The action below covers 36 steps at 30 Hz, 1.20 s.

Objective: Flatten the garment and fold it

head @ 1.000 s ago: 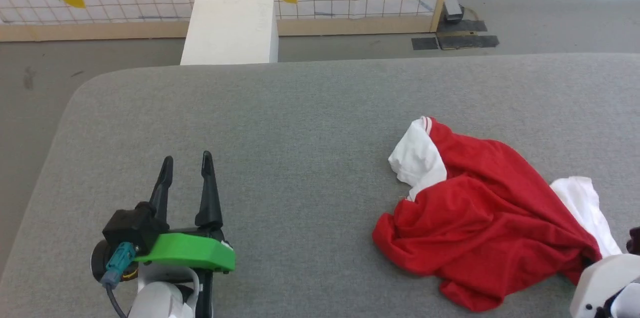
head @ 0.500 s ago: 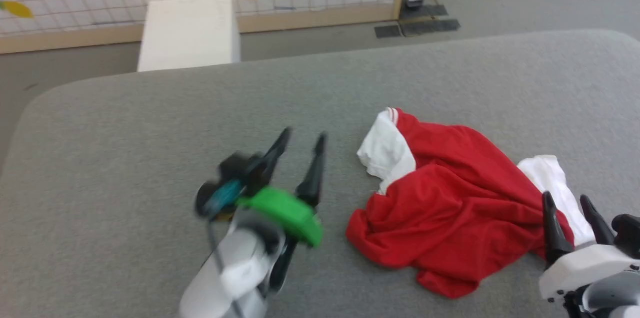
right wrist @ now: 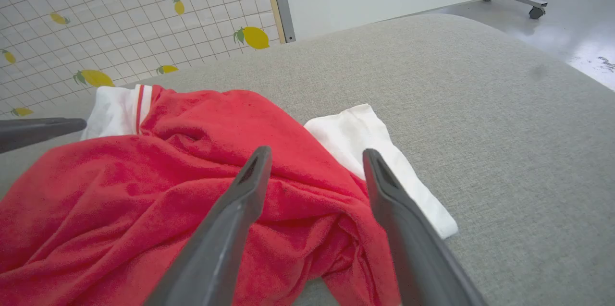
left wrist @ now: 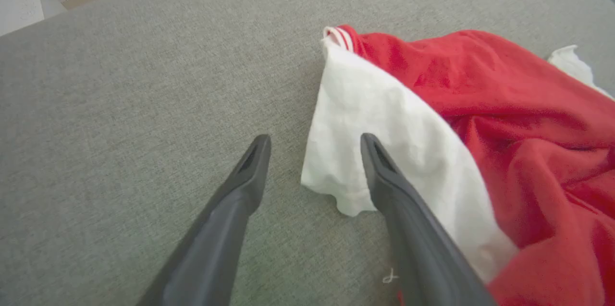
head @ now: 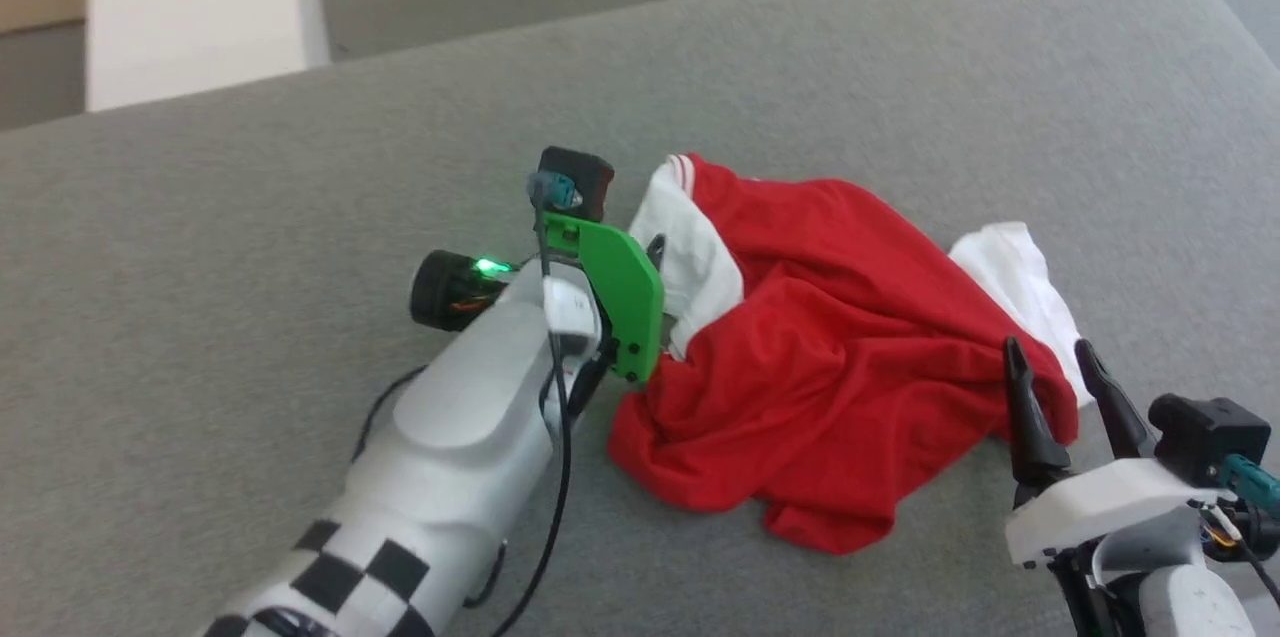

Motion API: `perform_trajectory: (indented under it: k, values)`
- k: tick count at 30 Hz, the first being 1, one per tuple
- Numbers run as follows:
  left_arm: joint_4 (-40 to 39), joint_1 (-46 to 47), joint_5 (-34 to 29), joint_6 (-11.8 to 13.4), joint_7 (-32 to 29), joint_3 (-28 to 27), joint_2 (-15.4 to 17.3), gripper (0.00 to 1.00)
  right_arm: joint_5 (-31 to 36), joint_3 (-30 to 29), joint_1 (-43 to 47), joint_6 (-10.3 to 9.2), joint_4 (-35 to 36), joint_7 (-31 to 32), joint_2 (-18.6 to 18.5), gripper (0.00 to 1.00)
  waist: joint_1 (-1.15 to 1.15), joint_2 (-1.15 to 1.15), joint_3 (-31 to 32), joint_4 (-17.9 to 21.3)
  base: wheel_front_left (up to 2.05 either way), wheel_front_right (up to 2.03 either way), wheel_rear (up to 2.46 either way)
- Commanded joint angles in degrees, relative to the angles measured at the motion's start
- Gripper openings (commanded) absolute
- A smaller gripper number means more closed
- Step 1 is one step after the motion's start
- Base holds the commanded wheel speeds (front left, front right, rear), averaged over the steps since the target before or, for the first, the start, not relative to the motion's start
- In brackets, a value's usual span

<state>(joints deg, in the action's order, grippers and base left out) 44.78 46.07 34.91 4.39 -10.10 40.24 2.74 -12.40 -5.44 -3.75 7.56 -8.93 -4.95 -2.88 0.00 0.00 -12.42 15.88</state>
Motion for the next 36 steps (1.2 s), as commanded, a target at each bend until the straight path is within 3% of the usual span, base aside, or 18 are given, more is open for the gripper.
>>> perform_trajectory:
  k: [1,9,10,12,15,21,25,29,36]
  values:
    - [1.9,1.5,0.8,0.5,-1.9,0.6,0.1,1.00,-0.7,0.5,-1.1,-0.08,-0.5,-0.6,0.0,1.00,0.00,0.00,-3.8,3.6,0.00,0.00,0.00]
    - [10.6,4.8,1.4,-0.9,-12.8,3.5,0.1,1.00,-1.3,1.6,-2.4,-0.08,-2.3,-1.8,0.0,1.00,0.00,0.00,-4.9,4.5,0.00,0.00,0.00]
    - [11.1,4.6,1.8,-1.9,-14.5,4.2,0.1,0.77,-1.3,1.6,-2.4,-0.08,-2.5,-1.8,0.0,1.00,0.00,0.00,-4.8,4.4,0.00,0.00,0.00]
    - [11.0,3.8,2.5,-3.9,-17.9,5.9,0.1,0.00,-1.2,1.4,-2.4,-0.08,-2.5,-1.7,0.0,1.00,0.00,0.00,-4.4,4.0,0.00,0.00,0.00]
    - [9.6,2.9,2.9,-4.6,-17.9,7.1,0.1,0.00,-1.0,0.8,-2.5,-0.08,-2.1,-1.7,0.0,1.00,0.00,0.00,-3.8,3.0,0.00,0.00,0.00]
    - [4.6,-1.1,4.4,-0.5,-1.7,1.8,2.1,0.00,-0.2,-0.6,-2.6,-0.08,-0.7,-1.5,0.0,1.00,0.00,0.00,-1.7,0.3,0.00,0.00,0.00]
    - [-0.7,-6.8,6.1,2.6,7.4,-2.9,6.4,0.00,0.5,-2.1,-1.8,-0.08,0.3,-1.3,0.0,1.00,0.00,0.00,0.5,-2.3,0.00,0.00,0.00]
    - [-7.0,-13.8,8.0,6.1,10.8,-6.9,11.7,0.00,1.4,-3.5,-1.3,-0.08,1.3,-0.3,0.0,1.00,0.00,0.00,2.2,-4.9,0.00,0.00,0.00]
    - [-18.9,-25.3,10.7,11.9,9.2,-11.0,19.3,0.00,3.8,-8.0,-4.1,-0.08,1.5,4.6,0.0,1.00,0.00,0.00,2.6,-8.6,0.00,0.00,0.00]
